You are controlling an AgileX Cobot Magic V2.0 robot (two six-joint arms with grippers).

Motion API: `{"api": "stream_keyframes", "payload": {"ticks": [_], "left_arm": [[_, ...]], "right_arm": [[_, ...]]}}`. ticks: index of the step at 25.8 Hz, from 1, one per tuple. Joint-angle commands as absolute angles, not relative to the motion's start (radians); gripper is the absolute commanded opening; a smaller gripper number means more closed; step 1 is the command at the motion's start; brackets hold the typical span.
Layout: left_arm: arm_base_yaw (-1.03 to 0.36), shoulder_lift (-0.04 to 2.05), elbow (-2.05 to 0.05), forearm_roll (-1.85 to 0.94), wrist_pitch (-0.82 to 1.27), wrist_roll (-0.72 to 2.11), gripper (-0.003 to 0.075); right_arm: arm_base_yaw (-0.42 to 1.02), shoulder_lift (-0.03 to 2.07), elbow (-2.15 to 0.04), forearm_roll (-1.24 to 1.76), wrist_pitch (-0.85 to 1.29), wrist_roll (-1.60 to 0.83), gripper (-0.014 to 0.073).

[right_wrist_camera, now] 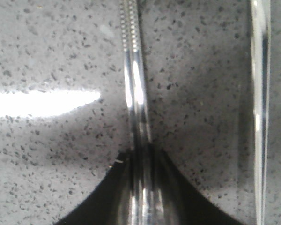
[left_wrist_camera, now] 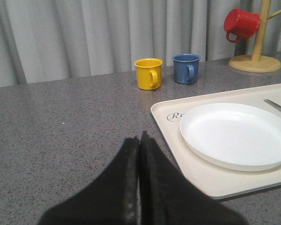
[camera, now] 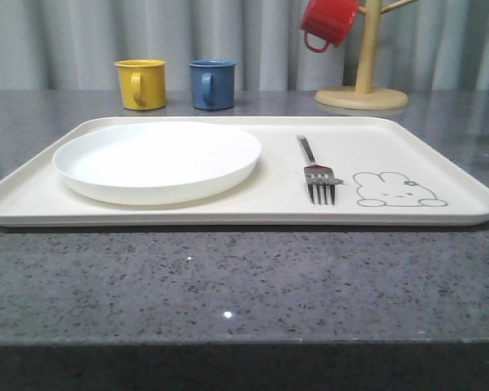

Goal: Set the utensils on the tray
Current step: 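Grasp the silver chopsticks with the right gripper, then place the chopsticks on the tray next to the fork and release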

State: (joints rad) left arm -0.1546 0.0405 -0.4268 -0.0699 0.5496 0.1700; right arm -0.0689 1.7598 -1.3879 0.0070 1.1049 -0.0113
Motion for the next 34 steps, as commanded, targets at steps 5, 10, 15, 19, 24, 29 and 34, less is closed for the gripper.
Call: {"api": "stream_keyframes", "payload": {"ticks": [5, 10, 15, 19, 24, 29, 34], "left_arm": [[-0.155, 0.054, -0.452, -0.081, 0.474, 0.16, -0.0018], [-0.155, 0.054, -0.452, -0.081, 0.474, 0.16, -0.0018], [-0.155, 0.054, -0.452, -0.081, 0.474, 0.16, -0.0018], [-0.155, 0.054, -0.452, -0.081, 0.474, 0.16, -0.0018], [-0.155, 0.054, -0.452, -0.081, 0.474, 0.16, -0.0018], [-0.155, 0.054, -0.452, -0.081, 0.474, 0.16, -0.0018], [-0.155, 0.054, -0.452, -0.081, 0.474, 0.16, -0.0018]], "right_arm": [[-0.071, 1.681, -1.447, 0.017, 1.111, 0.009, 0.0029], [-0.022, 1.608, -1.541, 0.019, 1.206, 0.095, 0.0029], [0.121, 1.609, -1.58, 0.019, 1.245, 0.187, 0.0031], [0.265, 1.653, -1.58, 0.022, 1.208, 0.281, 0.007], [0.379, 1.736, -1.58, 0.044, 1.107, 0.355, 0.0069], [0.382, 1.793, -1.58, 0.069, 1.103, 0.41, 0.0069], [0.382, 1.809, -1.58, 0.059, 1.092, 0.439, 0.0069]]}}
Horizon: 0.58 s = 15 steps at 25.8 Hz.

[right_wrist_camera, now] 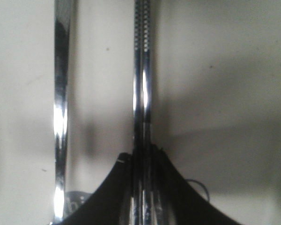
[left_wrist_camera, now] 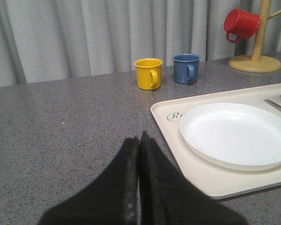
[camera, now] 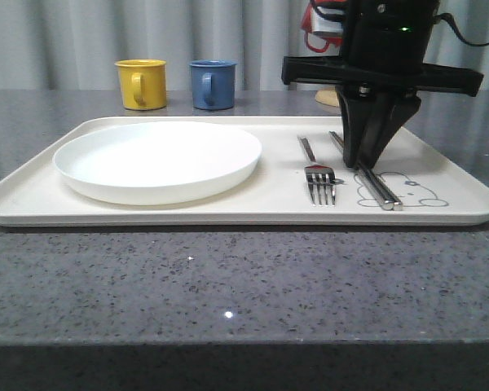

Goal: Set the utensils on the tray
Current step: 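Place the chopsticks on the tray next to the fork and release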

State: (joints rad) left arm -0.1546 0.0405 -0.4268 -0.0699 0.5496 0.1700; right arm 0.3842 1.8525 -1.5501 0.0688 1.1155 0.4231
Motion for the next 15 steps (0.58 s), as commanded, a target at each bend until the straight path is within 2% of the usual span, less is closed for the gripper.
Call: {"api": "stream_keyframes", "payload": {"ticks": [1, 7, 8, 13, 15], "left_arm": [[-0.155, 0.054, -0.452, -0.081, 0.474, 0.16, -0.0018], [-0.155, 0.054, -0.452, -0.081, 0.474, 0.16, -0.0018], [-0.155, 0.054, -0.452, -0.081, 0.474, 0.16, -0.0018], [-0.155, 0.054, -0.452, -0.081, 0.474, 0.16, -0.0018], [-0.155, 0.054, -0.452, -0.081, 0.474, 0.16, -0.0018]], "right_arm": [[0.382, 1.811, -1.58, 0.051, 1.091, 0.442, 0.0069], [0.382, 1.812, -1.58, -0.026, 1.09, 0.47, 0.0077], [0.382, 1.812, -1.58, -0.027, 1.092, 0.47, 0.0103], [0.382, 1.8, -1.58, -0.038, 1.095, 0.468, 0.0362], [0.38, 1.779, -1.582, -0.04, 1.094, 0.443, 0.0393]]}}
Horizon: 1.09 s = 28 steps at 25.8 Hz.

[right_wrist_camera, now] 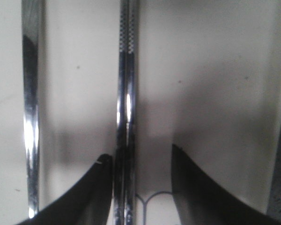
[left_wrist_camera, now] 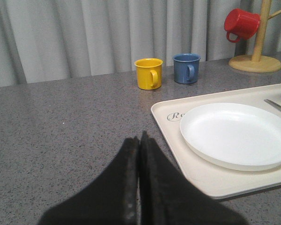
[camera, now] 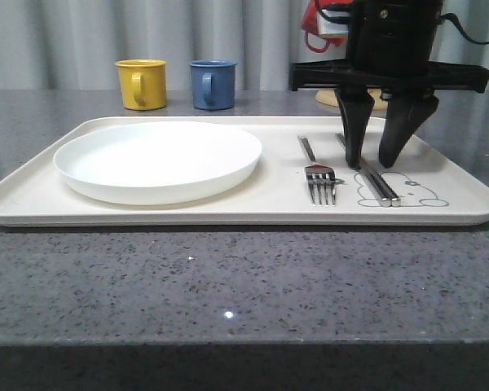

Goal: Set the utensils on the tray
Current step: 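Place the chopsticks on the tray next to the fork and release, then grasp the silver spoon on the table with the right gripper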

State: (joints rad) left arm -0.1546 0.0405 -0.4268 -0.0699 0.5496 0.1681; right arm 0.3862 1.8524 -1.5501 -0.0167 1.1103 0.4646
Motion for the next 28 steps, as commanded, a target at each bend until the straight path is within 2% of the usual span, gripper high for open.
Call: {"api": "stream_keyframes", "payload": {"ticks": [1, 5, 11, 17, 28], "left_arm": [[-0.155, 0.054, -0.452, -0.081, 0.474, 0.16, -0.0018], [-0.155, 0.054, -0.452, -0.081, 0.474, 0.16, -0.0018], [-0.155, 0.054, -0.452, -0.081, 0.474, 0.16, -0.0018], [-0.155, 0.054, -0.452, -0.081, 0.474, 0.16, -0.0018], [-0.155, 0.054, -0.452, -0.081, 0.474, 0.16, -0.0018]], "right_arm": [[0.374, 1.762, -1.587, -0.04, 1.094, 0.424, 0.0392], [0.298, 1.697, -1.607, -0.034, 1.113, 0.325, 0.0392], [0.047, 1.666, -1.607, -0.034, 1.229, 0.064, 0.0392], [-0.146, 1.682, -1.607, -0.034, 1.22, 0.01, 0.0392], [-0.192, 1.808, -1.607, -0.054, 1.198, -0.04, 0.0392]]}}
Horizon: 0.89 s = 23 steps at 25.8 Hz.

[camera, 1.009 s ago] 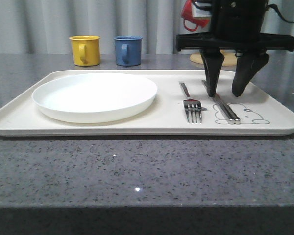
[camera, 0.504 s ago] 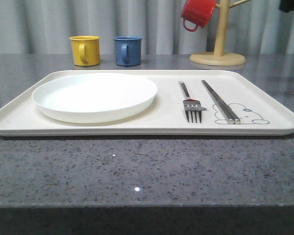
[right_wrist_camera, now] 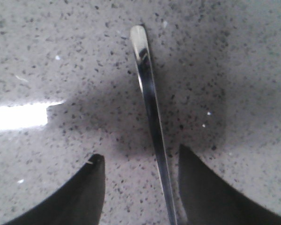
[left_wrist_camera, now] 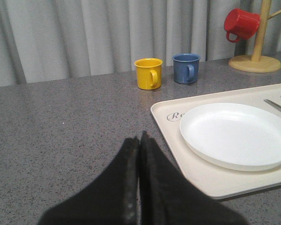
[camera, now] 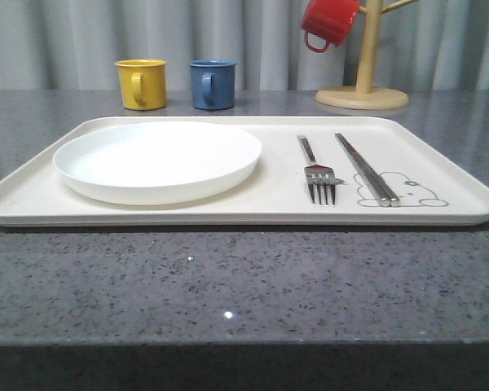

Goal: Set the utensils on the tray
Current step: 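Grasp the silver spoon on the table with the right gripper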

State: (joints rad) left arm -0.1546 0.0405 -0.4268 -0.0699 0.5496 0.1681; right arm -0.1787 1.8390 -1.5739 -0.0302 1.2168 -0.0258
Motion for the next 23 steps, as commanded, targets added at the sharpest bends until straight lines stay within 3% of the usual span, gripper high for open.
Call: {"api": "stream_keyframes", "payload": {"ticks": [1, 6, 12, 14, 23], "left_arm": [[-0.155, 0.054, -0.452, -0.081, 0.474, 0.16, -0.0018], [-0.155, 0.054, -0.452, -0.081, 0.474, 0.16, -0.0018], [-0.155, 0.054, -0.452, -0.081, 0.474, 0.16, -0.0018], [-0.155, 0.054, -0.452, -0.081, 0.474, 0.16, -0.0018], [-0.155, 0.054, -0.452, -0.081, 0.474, 0.16, -0.0018]], "right_arm": [[-0.193, 1.816, -1.607, -0.055, 1.196, -0.04, 0.0392], [-0.193, 1.831, -1.607, -0.055, 1.189, -0.04, 0.0349], [-0.193, 1.831, -1.607, -0.062, 1.186, -0.04, 0.0014], [-0.193, 1.831, -1.607, -0.063, 1.183, -0.04, -0.0048], [-0.19, 1.746, -1.61, -0.043, 1.247, 0.018, -0.0064]]}}
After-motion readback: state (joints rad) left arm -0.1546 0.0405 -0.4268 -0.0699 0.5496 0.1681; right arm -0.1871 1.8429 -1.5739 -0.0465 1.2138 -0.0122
